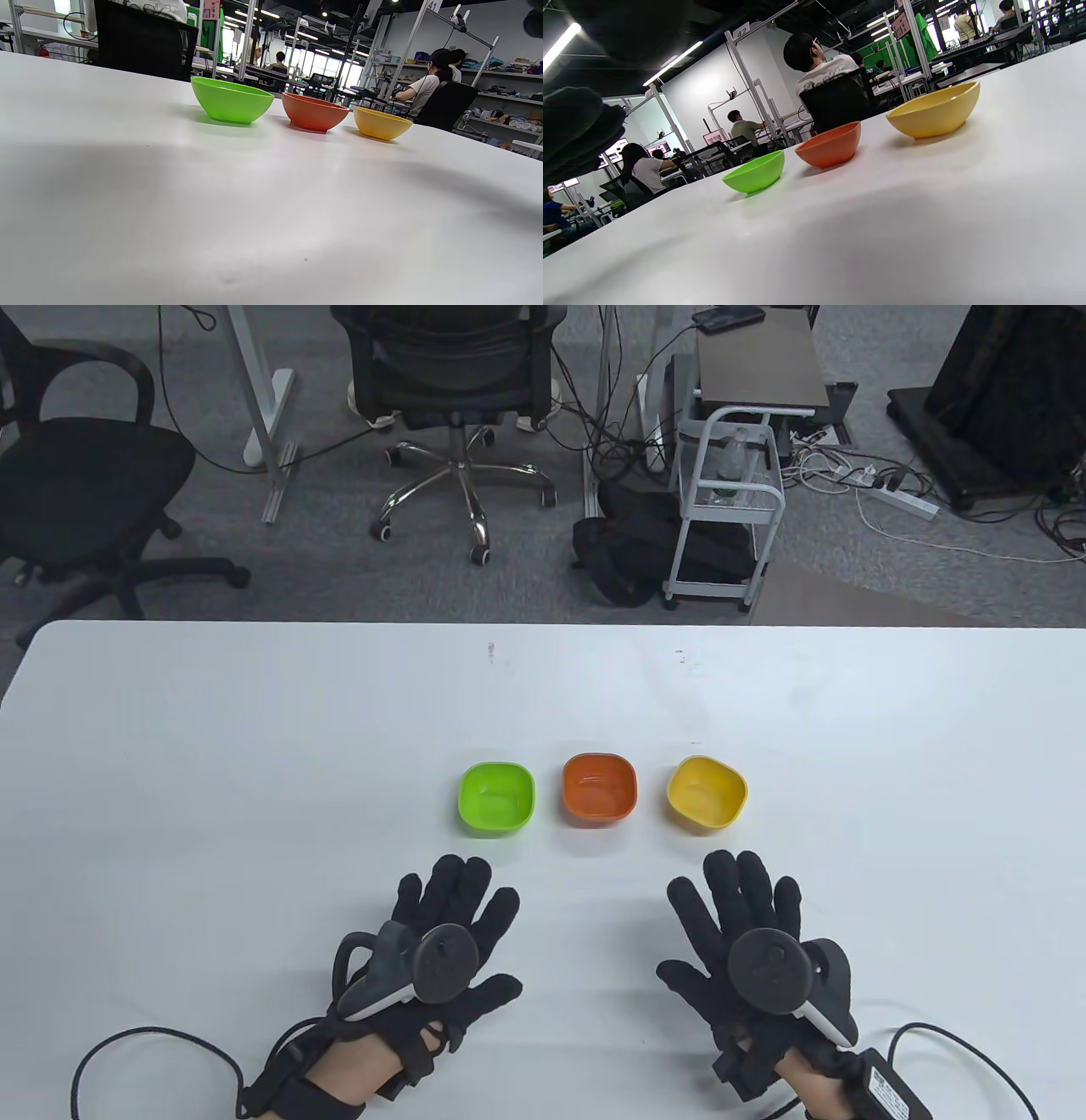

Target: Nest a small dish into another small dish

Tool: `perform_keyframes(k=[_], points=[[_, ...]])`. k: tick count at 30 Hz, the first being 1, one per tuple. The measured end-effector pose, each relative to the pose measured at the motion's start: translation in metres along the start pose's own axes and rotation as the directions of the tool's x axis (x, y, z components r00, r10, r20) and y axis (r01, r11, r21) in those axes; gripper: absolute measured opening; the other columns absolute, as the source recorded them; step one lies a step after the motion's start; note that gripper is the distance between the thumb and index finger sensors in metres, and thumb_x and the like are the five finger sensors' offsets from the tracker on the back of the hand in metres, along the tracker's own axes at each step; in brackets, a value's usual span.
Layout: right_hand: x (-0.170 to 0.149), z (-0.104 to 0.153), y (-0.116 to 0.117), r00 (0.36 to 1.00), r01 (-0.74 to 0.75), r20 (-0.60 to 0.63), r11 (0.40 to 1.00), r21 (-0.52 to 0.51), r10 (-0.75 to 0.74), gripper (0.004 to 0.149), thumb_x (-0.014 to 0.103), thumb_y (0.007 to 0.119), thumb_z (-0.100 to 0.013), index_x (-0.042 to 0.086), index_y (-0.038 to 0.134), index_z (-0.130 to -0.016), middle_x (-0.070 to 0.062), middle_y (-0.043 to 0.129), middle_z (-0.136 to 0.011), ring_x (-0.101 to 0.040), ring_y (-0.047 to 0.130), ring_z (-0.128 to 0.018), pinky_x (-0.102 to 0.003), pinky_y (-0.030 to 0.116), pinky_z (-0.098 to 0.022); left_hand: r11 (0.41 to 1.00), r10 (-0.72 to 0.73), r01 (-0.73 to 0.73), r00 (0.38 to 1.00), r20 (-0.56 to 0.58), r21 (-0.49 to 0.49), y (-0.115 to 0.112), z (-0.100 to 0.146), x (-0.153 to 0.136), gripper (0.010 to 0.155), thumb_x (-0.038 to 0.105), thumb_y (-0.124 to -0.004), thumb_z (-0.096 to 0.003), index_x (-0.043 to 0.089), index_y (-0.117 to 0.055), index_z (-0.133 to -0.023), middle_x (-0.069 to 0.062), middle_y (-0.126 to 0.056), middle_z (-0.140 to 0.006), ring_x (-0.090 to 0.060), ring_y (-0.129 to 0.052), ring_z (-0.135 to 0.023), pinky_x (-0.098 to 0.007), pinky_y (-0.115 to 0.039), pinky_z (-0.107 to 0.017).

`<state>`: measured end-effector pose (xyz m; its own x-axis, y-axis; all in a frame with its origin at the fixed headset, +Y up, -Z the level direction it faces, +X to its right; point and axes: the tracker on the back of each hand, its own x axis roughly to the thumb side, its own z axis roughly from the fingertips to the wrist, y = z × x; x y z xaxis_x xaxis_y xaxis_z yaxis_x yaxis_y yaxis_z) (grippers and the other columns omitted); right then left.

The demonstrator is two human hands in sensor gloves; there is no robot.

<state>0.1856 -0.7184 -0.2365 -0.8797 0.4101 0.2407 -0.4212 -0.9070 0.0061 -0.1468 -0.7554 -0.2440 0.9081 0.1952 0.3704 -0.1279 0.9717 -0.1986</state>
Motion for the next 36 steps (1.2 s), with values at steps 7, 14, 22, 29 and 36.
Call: perform_keyframes(k=[7, 14, 22, 29, 36], points=[[0.01, -0.07, -0.025, 0.99, -0.12, -0.077, 0.993, -0.019, 0.119, 0.098, 0.044, 0.098, -0.024, 0.047, 0.027, -0.092, 0.01, -0.008, -0.104, -0.034, -0.012, -0.102, -0.062, -0.009, -0.068, 1.0, 0.006, -0.006, 1.0, -0.001, -0.003, 0.001, 0.0, -0.001, 0.085, 0.083, -0.053, -0.0281, 0.062, 0.005, -0.087, 0.021, 0.013, -0.108, -0.013, 0.011, -0.109, -0.054, -0.006, -0.078], [-0.025, -0.166, -0.002, 0.927, -0.149, -0.331, 0.982, 0.116, 0.18, 0.098, 0.044, 0.099, -0.024, 0.049, 0.028, -0.09, 0.015, -0.01, -0.103, -0.029, -0.015, -0.103, -0.059, -0.014, -0.069, 1.0, 0.0, -0.001, 1.0, -0.01, -0.025, -0.002, -0.003, 0.0, 0.084, 0.083, -0.053, -0.0283, 0.062, 0.004, -0.087, 0.021, 0.013, -0.108, -0.014, 0.011, -0.109, -0.053, -0.006, -0.078], [-0.081, -0.191, 0.04, 0.771, -0.223, -0.485, 0.887, 0.404, 0.414, 0.064, 0.044, 0.095, -0.025, 0.041, 0.07, -0.084, 0.018, -0.001, -0.105, -0.025, -0.013, -0.104, -0.056, -0.016, -0.069, 0.999, 0.005, -0.006, 1.0, -0.019, -0.034, -0.001, -0.003, -0.003, 0.084, 0.082, -0.053, -0.0284, 0.062, 0.003, -0.087, 0.021, 0.012, -0.109, -0.014, 0.01, -0.109, -0.054, -0.007, -0.078], [-0.086, -0.186, 0.046, 0.791, -0.235, -0.483, 0.916, 0.326, 0.375, 0.045, 0.041, 0.085, -0.031, 0.037, 0.08, -0.076, 0.015, 0.015, -0.109, -0.026, -0.001, -0.107, -0.056, -0.013, -0.069, 0.999, 0.013, -0.014, 1.0, -0.024, -0.037, 0.0, -0.002, -0.005, 0.084, 0.082, -0.053, -0.0285, 0.062, 0.003, -0.088, 0.021, 0.012, -0.109, -0.014, 0.011, -0.109, -0.054, -0.007, -0.078], [-0.058, -0.167, 0.023, 0.882, -0.262, -0.366, 0.955, 0.139, 0.296, 0.043, 0.043, 0.08, -0.032, 0.039, 0.082, -0.074, 0.01, 0.023, -0.11, -0.029, 0.008, -0.107, -0.059, -0.007, -0.07, 0.999, 0.018, -0.018, 1.0, -0.023, -0.036, 0.001, -0.002, -0.005, 0.084, 0.082, -0.053, -0.0285, 0.062, 0.003, -0.088, 0.021, 0.012, -0.109, -0.014, 0.011, -0.109, -0.054, -0.007, -0.078]])
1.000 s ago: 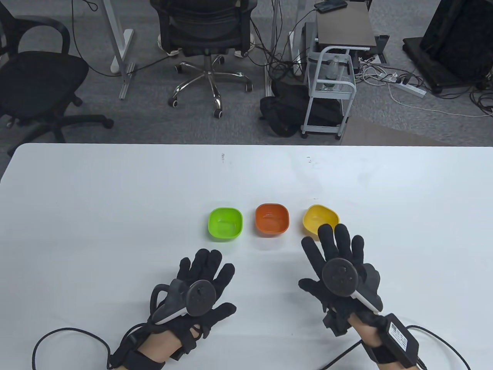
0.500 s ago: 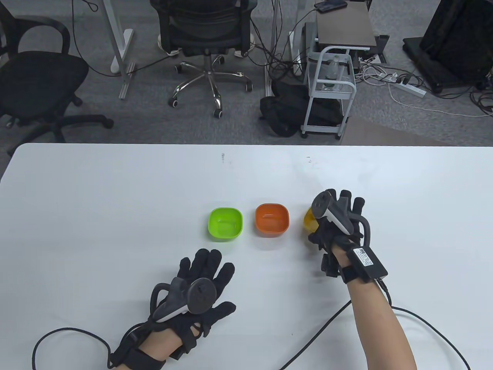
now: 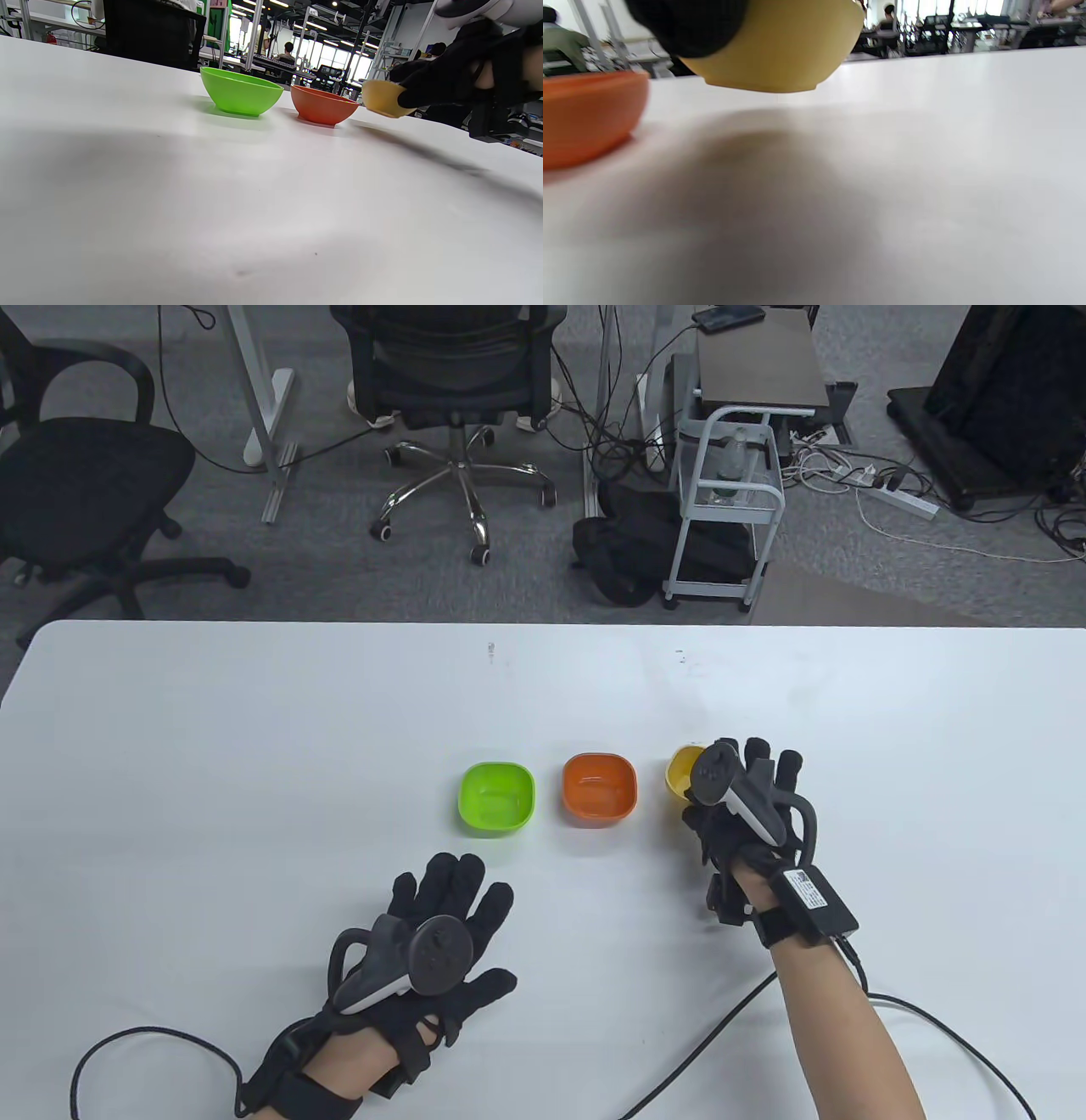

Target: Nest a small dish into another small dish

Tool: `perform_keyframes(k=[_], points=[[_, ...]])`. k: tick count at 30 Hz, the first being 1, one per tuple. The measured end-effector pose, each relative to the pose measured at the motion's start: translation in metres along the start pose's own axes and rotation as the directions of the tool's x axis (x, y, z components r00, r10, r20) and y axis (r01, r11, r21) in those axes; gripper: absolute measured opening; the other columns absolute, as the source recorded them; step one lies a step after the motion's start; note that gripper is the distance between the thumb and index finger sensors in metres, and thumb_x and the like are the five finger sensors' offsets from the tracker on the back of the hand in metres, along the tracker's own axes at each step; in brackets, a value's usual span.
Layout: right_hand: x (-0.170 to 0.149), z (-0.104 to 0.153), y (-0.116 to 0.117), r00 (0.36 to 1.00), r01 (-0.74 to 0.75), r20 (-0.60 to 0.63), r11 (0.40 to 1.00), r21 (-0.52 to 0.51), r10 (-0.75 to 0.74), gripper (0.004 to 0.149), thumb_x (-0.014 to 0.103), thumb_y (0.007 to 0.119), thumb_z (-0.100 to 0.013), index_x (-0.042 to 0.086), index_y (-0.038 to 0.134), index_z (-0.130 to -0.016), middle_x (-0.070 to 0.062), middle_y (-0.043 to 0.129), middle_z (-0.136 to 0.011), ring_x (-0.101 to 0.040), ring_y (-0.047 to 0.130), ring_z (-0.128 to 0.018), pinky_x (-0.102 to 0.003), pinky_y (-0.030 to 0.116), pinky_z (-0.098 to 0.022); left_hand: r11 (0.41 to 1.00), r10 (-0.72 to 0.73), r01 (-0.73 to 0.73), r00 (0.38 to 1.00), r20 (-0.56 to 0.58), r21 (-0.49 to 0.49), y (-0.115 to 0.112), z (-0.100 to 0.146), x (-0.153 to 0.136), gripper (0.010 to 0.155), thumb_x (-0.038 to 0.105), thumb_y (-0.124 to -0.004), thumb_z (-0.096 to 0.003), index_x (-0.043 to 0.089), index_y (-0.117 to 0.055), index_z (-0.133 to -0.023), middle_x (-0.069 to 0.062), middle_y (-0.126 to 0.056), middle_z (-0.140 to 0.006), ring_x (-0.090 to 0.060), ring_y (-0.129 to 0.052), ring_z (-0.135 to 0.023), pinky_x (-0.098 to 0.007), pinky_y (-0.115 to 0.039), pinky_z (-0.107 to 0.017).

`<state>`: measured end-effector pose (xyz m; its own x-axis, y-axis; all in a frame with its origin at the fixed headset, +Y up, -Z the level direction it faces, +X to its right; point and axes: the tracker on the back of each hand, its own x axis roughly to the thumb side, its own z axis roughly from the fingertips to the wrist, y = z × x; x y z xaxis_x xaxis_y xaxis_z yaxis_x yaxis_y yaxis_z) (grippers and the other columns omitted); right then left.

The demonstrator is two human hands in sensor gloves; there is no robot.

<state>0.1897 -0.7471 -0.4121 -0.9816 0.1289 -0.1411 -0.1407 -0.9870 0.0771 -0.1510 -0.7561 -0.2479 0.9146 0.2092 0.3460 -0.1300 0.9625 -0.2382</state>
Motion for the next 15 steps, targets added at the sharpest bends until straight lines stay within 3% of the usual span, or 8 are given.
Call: perform_keyframes(k=[2, 8, 12, 15], points=[[0.009, 0.016, -0.01, 0.996, 0.03, 0.088, 0.998, -0.064, -0.024, 0.044, 0.045, 0.079, -0.031, 0.04, 0.082, -0.074, 0.007, 0.027, -0.111, -0.033, 0.013, -0.107, -0.061, -0.002, -0.07, 1.0, 0.0, 0.0, 1.0, 0.003, -0.003, 0.0, 0.0, 0.001, 0.084, 0.082, -0.053, -0.0285, 0.062, 0.003, -0.088, 0.021, 0.012, -0.109, -0.014, 0.01, -0.109, -0.054, -0.007, -0.078], [0.036, 0.069, -0.022, 0.96, 0.077, 0.276, 0.993, -0.085, -0.051, 0.043, 0.045, 0.078, -0.033, 0.039, 0.082, -0.075, 0.005, 0.026, -0.111, -0.035, 0.014, -0.106, -0.062, -0.001, -0.069, 1.0, 0.008, -0.008, 1.0, 0.014, -0.006, 0.0, 0.001, 0.004, 0.084, 0.082, -0.053, -0.0284, 0.062, 0.002, -0.088, 0.021, 0.011, -0.109, -0.014, 0.01, -0.109, -0.054, -0.007, -0.078], [0.052, 0.101, -0.014, 0.927, 0.133, 0.361, 0.989, -0.059, -0.103, 0.043, 0.045, 0.078, -0.033, 0.038, 0.082, -0.075, 0.003, 0.027, -0.111, -0.036, 0.015, -0.106, -0.062, 0.0, -0.069, 1.0, 0.007, -0.007, 1.0, 0.017, -0.004, 0.0, 0.001, 0.005, 0.084, 0.082, -0.053, -0.0285, 0.062, 0.002, -0.088, 0.021, 0.011, -0.109, -0.014, 0.009, -0.109, -0.053, -0.007, -0.078], [0.062, 0.119, -0.001, 0.906, 0.091, 0.418, 0.994, -0.058, -0.059, 0.043, 0.046, 0.077, -0.032, 0.04, 0.082, -0.075, 0.003, 0.027, -0.111, -0.036, 0.016, -0.106, -0.063, 0.001, -0.068, 1.0, 0.01, -0.01, 1.0, 0.013, -0.007, 0.0, 0.001, 0.005, 0.084, 0.082, -0.053, -0.0285, 0.062, 0.002, -0.088, 0.021, 0.011, -0.109, -0.014, 0.009, -0.109, -0.053, -0.007, -0.078]])
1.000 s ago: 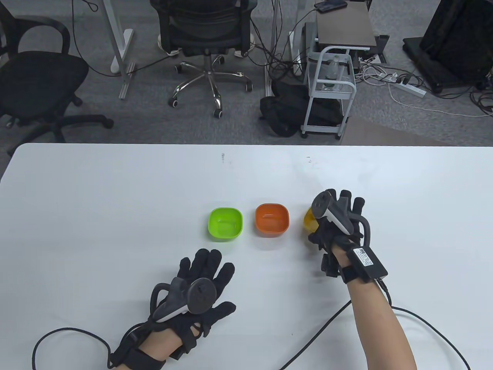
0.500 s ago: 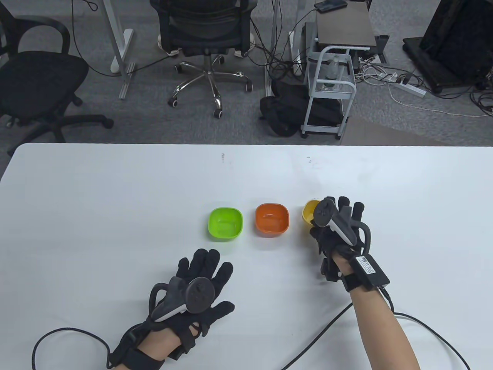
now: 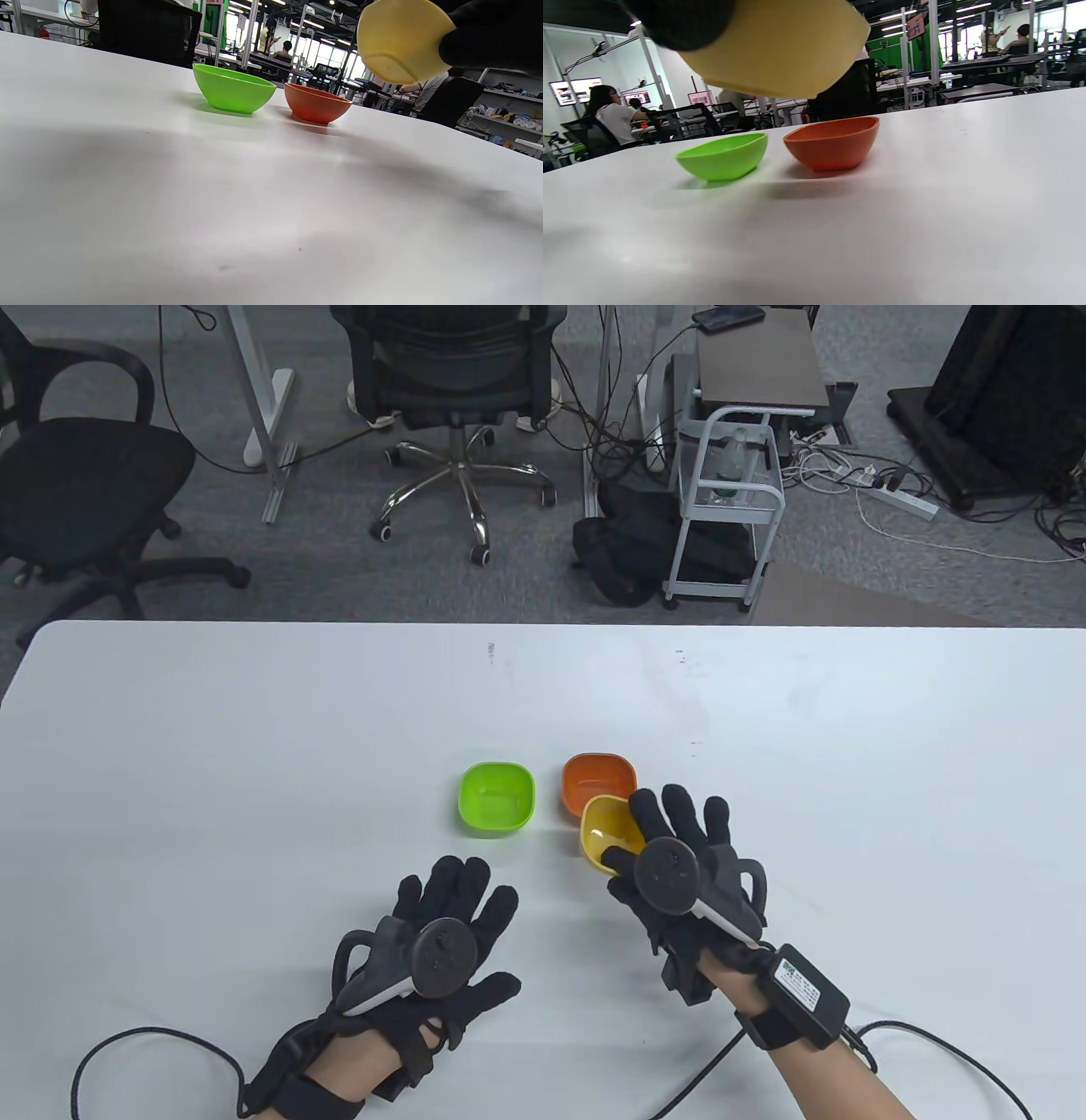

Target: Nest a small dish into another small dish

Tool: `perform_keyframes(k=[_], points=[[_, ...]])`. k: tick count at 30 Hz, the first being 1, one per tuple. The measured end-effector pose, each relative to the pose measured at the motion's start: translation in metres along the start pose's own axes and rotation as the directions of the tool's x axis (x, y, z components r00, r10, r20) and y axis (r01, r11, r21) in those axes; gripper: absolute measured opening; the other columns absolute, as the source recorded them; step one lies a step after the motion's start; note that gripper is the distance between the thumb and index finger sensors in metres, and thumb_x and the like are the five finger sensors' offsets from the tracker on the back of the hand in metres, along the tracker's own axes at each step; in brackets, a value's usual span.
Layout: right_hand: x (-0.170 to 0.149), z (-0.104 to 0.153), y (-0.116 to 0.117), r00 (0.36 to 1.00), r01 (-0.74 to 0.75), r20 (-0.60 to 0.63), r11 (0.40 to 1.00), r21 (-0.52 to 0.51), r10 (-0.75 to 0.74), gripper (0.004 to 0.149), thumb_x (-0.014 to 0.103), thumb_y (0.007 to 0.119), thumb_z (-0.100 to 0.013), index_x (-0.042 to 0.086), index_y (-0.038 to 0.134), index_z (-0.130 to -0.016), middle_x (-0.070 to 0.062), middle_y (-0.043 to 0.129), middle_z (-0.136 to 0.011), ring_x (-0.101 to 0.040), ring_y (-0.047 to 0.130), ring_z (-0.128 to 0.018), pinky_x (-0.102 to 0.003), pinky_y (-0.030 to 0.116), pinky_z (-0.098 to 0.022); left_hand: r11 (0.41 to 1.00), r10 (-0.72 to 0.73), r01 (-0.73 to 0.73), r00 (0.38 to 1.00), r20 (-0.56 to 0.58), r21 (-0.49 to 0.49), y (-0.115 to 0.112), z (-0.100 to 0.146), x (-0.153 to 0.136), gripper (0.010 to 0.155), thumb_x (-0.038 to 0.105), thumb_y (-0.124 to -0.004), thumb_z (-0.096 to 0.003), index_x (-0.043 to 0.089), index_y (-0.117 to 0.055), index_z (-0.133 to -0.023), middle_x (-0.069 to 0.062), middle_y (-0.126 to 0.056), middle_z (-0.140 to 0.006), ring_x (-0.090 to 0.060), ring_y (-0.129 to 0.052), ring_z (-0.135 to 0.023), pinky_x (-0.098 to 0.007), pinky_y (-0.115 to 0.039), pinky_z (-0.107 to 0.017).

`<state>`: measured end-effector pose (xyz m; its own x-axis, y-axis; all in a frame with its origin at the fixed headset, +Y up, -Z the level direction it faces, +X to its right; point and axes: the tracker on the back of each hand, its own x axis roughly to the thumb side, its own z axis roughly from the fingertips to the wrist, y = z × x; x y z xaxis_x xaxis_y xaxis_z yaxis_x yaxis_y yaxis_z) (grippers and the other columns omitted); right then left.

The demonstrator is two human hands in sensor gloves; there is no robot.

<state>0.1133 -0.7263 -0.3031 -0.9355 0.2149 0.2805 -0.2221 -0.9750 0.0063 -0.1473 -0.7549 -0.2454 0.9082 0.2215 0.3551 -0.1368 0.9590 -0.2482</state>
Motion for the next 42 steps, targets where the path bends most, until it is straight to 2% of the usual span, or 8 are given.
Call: perform_keyframes(k=[8, 11, 16, 22, 29, 32, 40, 42], points=[[0.012, 0.013, 0.033, 0.996, -0.06, 0.064, 0.996, 0.067, 0.055, 0.043, 0.046, 0.078, -0.032, 0.041, 0.082, -0.075, 0.003, 0.027, -0.111, -0.037, 0.018, -0.106, -0.064, 0.0, -0.067, 1.0, -0.011, 0.011, 1.0, -0.005, 0.011, 0.001, 0.001, -0.001, 0.084, 0.082, -0.053, -0.0284, 0.062, 0.002, -0.088, 0.02, 0.01, -0.11, -0.014, 0.009, -0.109, -0.054, -0.007, -0.078], [0.012, 0.014, 0.046, 0.995, -0.081, 0.071, 0.988, 0.134, 0.072, 0.043, 0.046, 0.078, -0.032, 0.041, 0.082, -0.075, 0.003, 0.027, -0.111, -0.037, 0.018, -0.106, -0.063, -0.001, -0.067, 1.0, -0.008, 0.008, 1.0, -0.012, 0.006, 0.0, 0.002, -0.001, 0.084, 0.082, -0.053, -0.0286, 0.062, 0.002, -0.088, 0.02, 0.01, -0.11, -0.015, 0.009, -0.109, -0.054, -0.007, -0.078], [0.013, 0.015, 0.057, 0.993, -0.092, 0.095, 0.966, 0.241, 0.071, 0.043, 0.046, 0.08, -0.032, 0.042, 0.081, -0.075, 0.004, 0.026, -0.111, -0.037, 0.016, -0.106, -0.063, -0.003, -0.066, 1.0, -0.006, 0.006, 1.0, -0.016, 0.009, 0.001, 0.002, -0.002, 0.084, 0.082, -0.053, -0.0285, 0.062, 0.002, -0.088, 0.02, 0.01, -0.11, -0.014, 0.009, -0.109, -0.053, -0.007, -0.078], [0.018, 0.017, 0.065, 0.989, -0.135, 0.1, 0.951, 0.279, 0.111, 0.046, 0.047, 0.08, -0.032, 0.041, 0.079, -0.078, 0.003, 0.026, -0.111, -0.037, 0.015, -0.106, -0.063, -0.004, -0.066, 1.0, 0.001, -0.001, 1.0, -0.019, 0.012, 0.001, 0.002, -0.002, 0.084, 0.082, -0.053, -0.0284, 0.062, 0.003, -0.088, 0.02, 0.01, -0.11, -0.015, 0.009, -0.109, -0.054, -0.007, -0.078], [0.02, 0.018, 0.065, 0.99, -0.129, 0.094, 0.957, 0.26, 0.108, 0.048, 0.05, 0.079, -0.031, 0.039, 0.079, -0.078, 0.002, 0.027, -0.11, -0.037, 0.019, -0.105, -0.063, -0.001, -0.066, 1.0, 0.004, -0.004, 1.0, -0.019, 0.006, 0.001, 0.003, -0.003, 0.084, 0.082, -0.053, -0.0285, 0.062, 0.002, -0.088, 0.02, 0.01, -0.11, -0.015, 0.009, -0.109, -0.054, -0.008, -0.078], [0.019, 0.018, 0.062, 0.992, -0.114, 0.086, 0.956, 0.27, 0.094, 0.054, 0.052, 0.079, -0.031, 0.039, 0.073, -0.083, 0.002, 0.024, -0.111, -0.037, 0.016, -0.106, -0.063, -0.002, -0.066, 1.0, 0.006, -0.006, 1.0, -0.019, 0.008, 0.002, 0.003, -0.003, 0.084, 0.082, -0.053, -0.0286, 0.062, 0.002, -0.088, 0.02, 0.01, -0.11, -0.015, 0.009, -0.109, -0.054, -0.007, -0.078], [0.013, 0.02, 0.039, 0.998, -0.042, 0.056, 0.978, 0.202, 0.031, 0.055, 0.052, 0.079, -0.031, 0.039, 0.071, -0.084, 0.002, 0.026, -0.111, -0.038, 0.018, -0.105, -0.064, -0.001, -0.066, 1.0, 0.009, -0.009, 1.0, -0.016, -0.002, 0.001, 0.002, -0.004, 0.084, 0.082, -0.053, -0.0284, 0.062, 0.002, -0.088, 0.02, 0.01, -0.11, -0.015, 0.009, -0.109, -0.054, -0.008, -0.078], [0.014, 0.023, 0.03, 0.997, -0.053, 0.067, 0.989, 0.142, 0.044, 0.055, 0.051, 0.082, -0.031, 0.038, 0.072, -0.084, 0.002, 0.025, -0.111, -0.037, 0.015, -0.106, -0.063, -0.003, -0.067, 1.0, 0.01, -0.01, 1.0, -0.017, -0.007, 0.001, 0.002, -0.004, 0.084, 0.082, -0.053, -0.0285, 0.062, 0.002, -0.088, 0.02, 0.01, -0.11, -0.015, 0.009, -0.109, -0.054, -0.008, -0.078]])
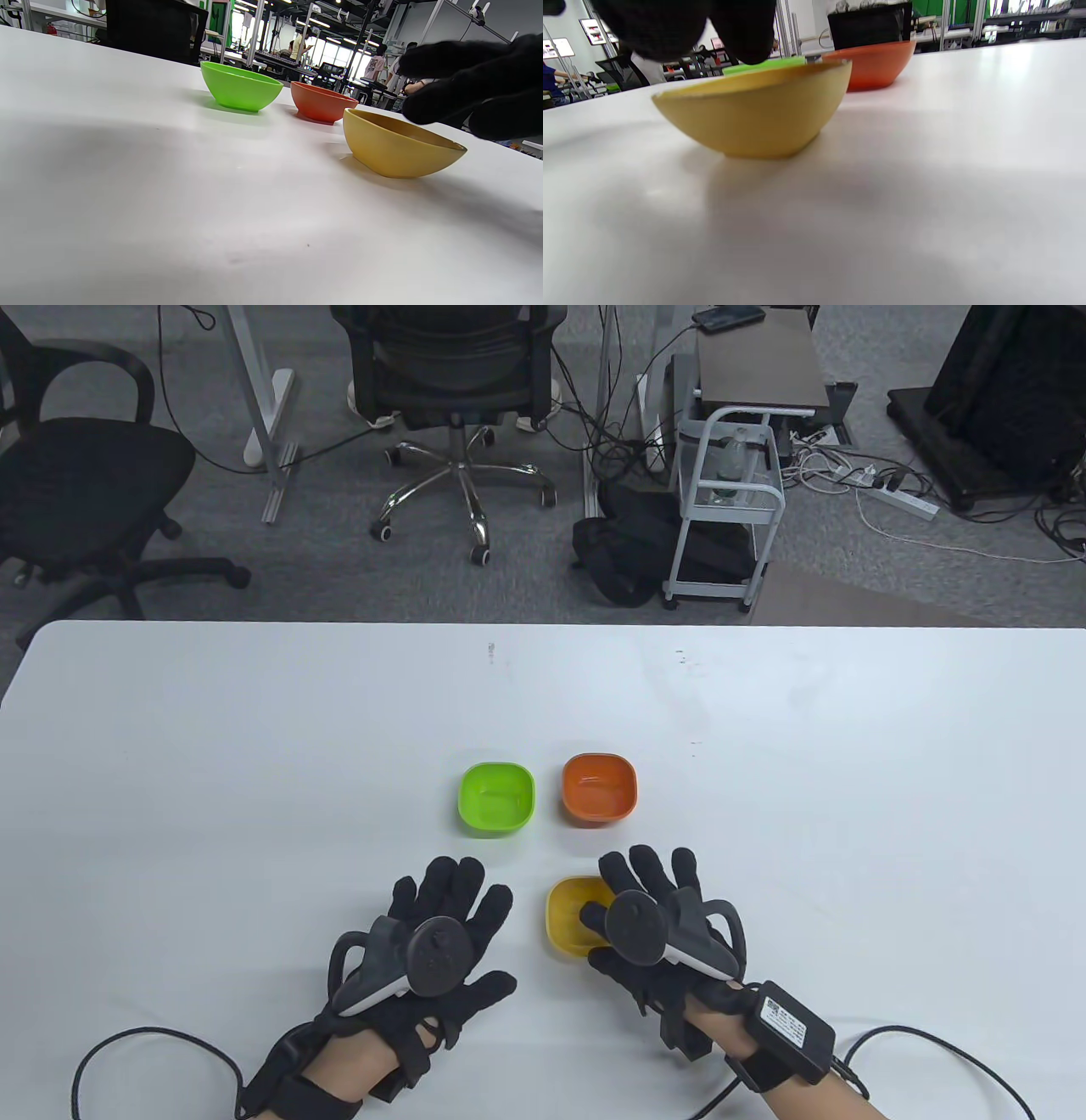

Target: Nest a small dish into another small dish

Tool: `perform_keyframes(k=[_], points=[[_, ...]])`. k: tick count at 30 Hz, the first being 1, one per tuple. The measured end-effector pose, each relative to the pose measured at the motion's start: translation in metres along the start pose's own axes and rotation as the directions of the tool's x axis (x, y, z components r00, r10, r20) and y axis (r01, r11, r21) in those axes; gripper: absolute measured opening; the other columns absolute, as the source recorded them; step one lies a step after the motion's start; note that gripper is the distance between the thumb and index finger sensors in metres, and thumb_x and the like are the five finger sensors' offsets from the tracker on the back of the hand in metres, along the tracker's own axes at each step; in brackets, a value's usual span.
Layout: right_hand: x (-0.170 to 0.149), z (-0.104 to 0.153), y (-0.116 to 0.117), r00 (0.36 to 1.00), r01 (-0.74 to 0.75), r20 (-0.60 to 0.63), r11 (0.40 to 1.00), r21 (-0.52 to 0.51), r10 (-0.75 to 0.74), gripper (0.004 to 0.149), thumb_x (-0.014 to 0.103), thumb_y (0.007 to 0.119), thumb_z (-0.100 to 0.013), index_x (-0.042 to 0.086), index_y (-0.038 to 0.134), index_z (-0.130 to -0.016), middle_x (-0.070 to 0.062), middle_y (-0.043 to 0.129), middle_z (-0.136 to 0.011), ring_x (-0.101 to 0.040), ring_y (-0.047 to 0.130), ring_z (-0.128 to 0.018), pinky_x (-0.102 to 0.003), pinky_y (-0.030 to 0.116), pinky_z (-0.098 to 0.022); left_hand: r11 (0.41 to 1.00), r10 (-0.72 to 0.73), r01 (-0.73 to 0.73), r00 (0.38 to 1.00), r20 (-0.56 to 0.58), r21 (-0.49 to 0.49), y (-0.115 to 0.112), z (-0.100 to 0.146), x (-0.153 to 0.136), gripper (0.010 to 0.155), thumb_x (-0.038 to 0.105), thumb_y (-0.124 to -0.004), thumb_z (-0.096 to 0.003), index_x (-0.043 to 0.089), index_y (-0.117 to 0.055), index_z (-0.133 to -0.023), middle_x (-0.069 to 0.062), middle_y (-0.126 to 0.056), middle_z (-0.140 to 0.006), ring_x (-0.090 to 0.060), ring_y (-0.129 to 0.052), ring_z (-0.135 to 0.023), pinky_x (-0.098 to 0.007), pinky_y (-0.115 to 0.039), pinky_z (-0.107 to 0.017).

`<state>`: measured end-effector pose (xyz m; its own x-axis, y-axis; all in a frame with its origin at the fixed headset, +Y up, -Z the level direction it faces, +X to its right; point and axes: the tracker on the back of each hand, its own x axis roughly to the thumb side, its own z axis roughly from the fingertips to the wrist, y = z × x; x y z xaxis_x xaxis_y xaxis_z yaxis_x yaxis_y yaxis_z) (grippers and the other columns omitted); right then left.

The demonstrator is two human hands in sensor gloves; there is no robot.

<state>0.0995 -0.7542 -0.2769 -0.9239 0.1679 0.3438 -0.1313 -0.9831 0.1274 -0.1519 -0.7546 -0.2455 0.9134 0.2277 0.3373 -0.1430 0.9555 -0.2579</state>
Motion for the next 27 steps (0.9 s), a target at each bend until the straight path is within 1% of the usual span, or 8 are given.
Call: perform_keyframes(k=[6, 9, 11, 13, 17, 21, 24, 27], points=[[0.004, 0.004, -0.035, 1.0, -0.001, 0.002, 0.983, -0.185, 0.002, 0.065, 0.05, 0.086, -0.029, 0.04, 0.064, -0.088, 0.003, 0.023, -0.112, -0.036, 0.015, -0.107, -0.063, -0.003, -0.068, 1.0, -0.014, 0.015, 1.0, 0.019, -0.012, -0.002, -0.002, 0.002, 0.084, 0.082, -0.054, -0.0286, 0.062, 0.002, -0.088, 0.02, 0.009, -0.11, -0.015, 0.008, -0.109, -0.053, -0.008, -0.078], [0.0, -0.007, -0.048, 1.0, 0.005, -0.024, 0.976, -0.217, -0.011, 0.069, 0.049, 0.09, -0.027, 0.04, 0.061, -0.089, 0.004, 0.024, -0.112, -0.036, 0.015, -0.108, -0.063, -0.003, -0.069, 1.0, -0.013, 0.014, 1.0, 0.022, -0.024, -0.003, -0.002, 0.002, 0.084, 0.082, -0.054, -0.0284, 0.062, 0.002, -0.088, 0.02, 0.009, -0.11, -0.015, 0.008, -0.109, -0.053, -0.008, -0.078], [-0.005, -0.018, -0.055, 0.999, 0.014, -0.029, 0.97, -0.244, -0.021, 0.065, 0.048, 0.093, -0.026, 0.041, 0.067, -0.086, 0.004, 0.039, -0.111, -0.036, 0.029, -0.108, -0.063, 0.004, -0.071, 1.0, -0.007, 0.008, 1.0, 0.024, -0.022, -0.002, -0.001, 0.003, 0.084, 0.082, -0.053, -0.0284, 0.062, 0.001, -0.089, 0.02, 0.009, -0.11, -0.015, 0.009, -0.109, -0.053, -0.008, -0.078], [-0.015, -0.038, -0.055, 0.996, 0.027, -0.077, 0.963, -0.268, -0.05, 0.065, 0.046, 0.096, -0.025, 0.04, 0.07, -0.085, 0.004, 0.041, -0.11, -0.036, 0.031, -0.108, -0.064, 0.006, -0.072, 1.0, -0.006, 0.006, 1.0, 0.027, -0.01, 0.0, 0.001, 0.003, 0.084, 0.082, -0.053, -0.0283, 0.062, 0.002, -0.088, 0.02, 0.009, -0.11, -0.015, 0.008, -0.109, -0.053, -0.008, -0.078], [-0.035, -0.074, -0.044, 0.979, 0.05, -0.181, 0.973, -0.223, -0.092, 0.065, 0.045, 0.095, -0.026, 0.042, 0.068, -0.085, 0.005, 0.035, -0.111, -0.036, 0.027, -0.108, -0.063, 0.004, -0.072, 1.0, -0.005, 0.005, 1.0, 0.03, -0.007, 0.001, 0.003, 0.002, 0.084, 0.082, -0.053, -0.0285, 0.061, 0.001, -0.089, 0.02, 0.009, -0.11, -0.015, 0.008, -0.109, -0.053, -0.008, -0.078], [-0.051, -0.111, -0.023, 0.953, 0.062, -0.287, 0.991, -0.119, -0.094, 0.063, 0.044, 0.095, -0.027, 0.044, 0.069, -0.084, 0.007, 0.031, -0.112, -0.034, 0.022, -0.109, -0.061, 0.0, -0.072, 1.0, -0.002, 0.002, 1.0, 0.026, -0.013, 0.001, 0.003, 0.002, 0.084, 0.082, -0.054, -0.0284, 0.062, 0.001, -0.089, 0.02, 0.009, -0.11, -0.015, 0.008, -0.109, -0.053, -0.008, -0.078], [-0.056, -0.128, -0.011, 0.948, 0.045, -0.313, 0.998, -0.034, -0.054, 0.06, 0.045, 0.095, -0.027, 0.045, 0.071, -0.082, 0.009, 0.028, -0.111, -0.033, 0.019, -0.109, -0.061, -0.001, -0.072, 1.0, 0.003, -0.003, 1.0, 0.023, -0.013, 0.001, 0.003, 0.002, 0.084, 0.082, -0.054, -0.0284, 0.062, 0.001, -0.088, 0.02, 0.009, -0.11, -0.015, 0.008, -0.109, -0.053, -0.008, -0.078], [-0.06, -0.139, -0.004, 0.935, 0.042, -0.353, 0.999, 0.033, -0.028, 0.05, 0.043, 0.092, -0.029, 0.044, 0.079, -0.077, 0.01, 0.03, -0.111, -0.031, 0.018, -0.109, -0.06, -0.003, -0.072, 1.0, 0.009, -0.009, 1.0, 0.022, -0.007, 0.003, 0.004, 0.001, 0.084, 0.082, -0.053, -0.0284, 0.062, 0.001, -0.089, 0.02, 0.009, -0.11, -0.015, 0.008, -0.109, -0.053, -0.008, -0.078]])
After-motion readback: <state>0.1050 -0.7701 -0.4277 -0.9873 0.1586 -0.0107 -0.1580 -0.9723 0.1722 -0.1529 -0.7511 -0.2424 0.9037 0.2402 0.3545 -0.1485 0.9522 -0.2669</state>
